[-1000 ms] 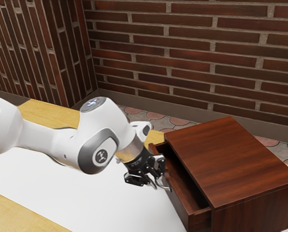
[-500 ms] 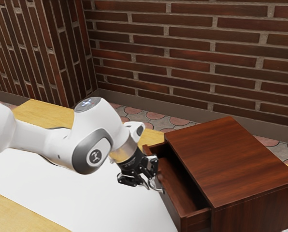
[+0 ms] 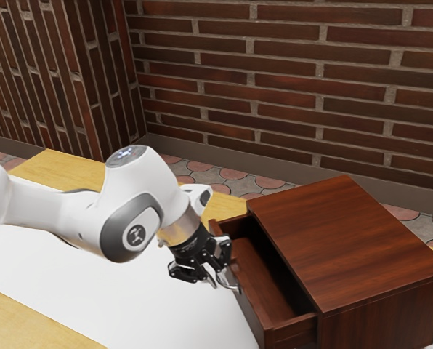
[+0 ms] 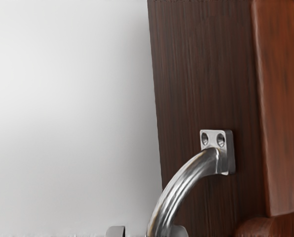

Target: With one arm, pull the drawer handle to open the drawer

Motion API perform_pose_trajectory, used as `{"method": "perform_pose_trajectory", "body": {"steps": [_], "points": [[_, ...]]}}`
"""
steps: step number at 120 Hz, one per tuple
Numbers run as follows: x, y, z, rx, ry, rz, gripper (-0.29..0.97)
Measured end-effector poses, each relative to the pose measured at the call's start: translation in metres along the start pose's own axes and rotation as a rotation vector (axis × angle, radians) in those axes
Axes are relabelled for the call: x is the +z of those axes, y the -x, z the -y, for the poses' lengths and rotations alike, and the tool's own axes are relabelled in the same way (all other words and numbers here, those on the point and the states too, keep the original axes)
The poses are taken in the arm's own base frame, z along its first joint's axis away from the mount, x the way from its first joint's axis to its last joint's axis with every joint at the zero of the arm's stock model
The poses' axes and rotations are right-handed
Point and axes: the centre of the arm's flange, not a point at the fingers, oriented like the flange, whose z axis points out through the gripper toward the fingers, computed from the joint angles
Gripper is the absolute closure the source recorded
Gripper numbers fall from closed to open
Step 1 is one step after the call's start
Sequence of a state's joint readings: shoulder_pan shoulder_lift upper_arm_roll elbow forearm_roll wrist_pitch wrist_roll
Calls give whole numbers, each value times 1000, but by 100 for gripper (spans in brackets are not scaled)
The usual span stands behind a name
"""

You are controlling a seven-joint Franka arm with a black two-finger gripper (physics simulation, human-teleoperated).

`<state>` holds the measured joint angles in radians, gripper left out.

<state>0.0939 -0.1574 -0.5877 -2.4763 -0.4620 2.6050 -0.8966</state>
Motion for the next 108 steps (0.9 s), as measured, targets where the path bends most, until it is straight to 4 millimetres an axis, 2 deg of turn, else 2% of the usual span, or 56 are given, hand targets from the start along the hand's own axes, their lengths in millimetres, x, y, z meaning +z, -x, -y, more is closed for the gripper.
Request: {"method": "perform_pose_trajectory", "body": {"steps": [108], "points": [[-9, 11, 18, -52, -55, -2, 68]]}}
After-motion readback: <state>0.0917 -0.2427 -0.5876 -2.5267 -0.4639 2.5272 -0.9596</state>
